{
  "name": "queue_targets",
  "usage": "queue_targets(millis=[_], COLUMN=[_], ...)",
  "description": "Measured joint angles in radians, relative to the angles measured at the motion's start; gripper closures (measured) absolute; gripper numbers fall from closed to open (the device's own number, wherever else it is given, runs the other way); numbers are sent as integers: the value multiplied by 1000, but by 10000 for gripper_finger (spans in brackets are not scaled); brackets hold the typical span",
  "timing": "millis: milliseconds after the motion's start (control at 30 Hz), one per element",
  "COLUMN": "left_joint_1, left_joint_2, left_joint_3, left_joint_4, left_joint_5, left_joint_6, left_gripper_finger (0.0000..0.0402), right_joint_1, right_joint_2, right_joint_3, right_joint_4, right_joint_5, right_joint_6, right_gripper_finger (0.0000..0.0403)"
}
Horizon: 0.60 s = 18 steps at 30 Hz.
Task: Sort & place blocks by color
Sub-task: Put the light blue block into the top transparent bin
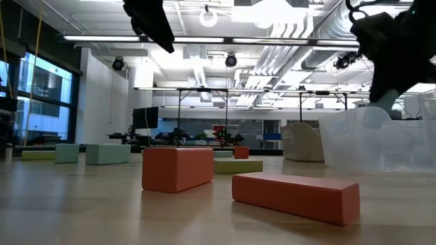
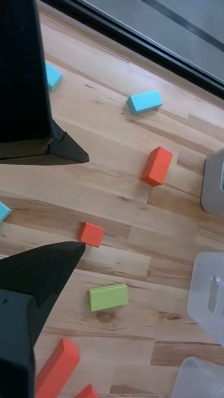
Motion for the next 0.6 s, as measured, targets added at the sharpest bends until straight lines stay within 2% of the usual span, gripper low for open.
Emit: queue_targets(millis=[200,600], left_joint_1=[0,0], left_joint_2=[0,0], left_joint_3=[0,0], left_joint_4=[0,0], left_joint_5=[0,0], left_joint_6=[0,0], left_gripper_finger=[264,265], right_joint_1=[-2,-62], right_joint_2=[-3,15], right_joint_3=[-100,-112], right_joint_4=[232,223], right_joint_5=[1,-53], right_joint_6=[5,23], right_gripper_finger=[365,365])
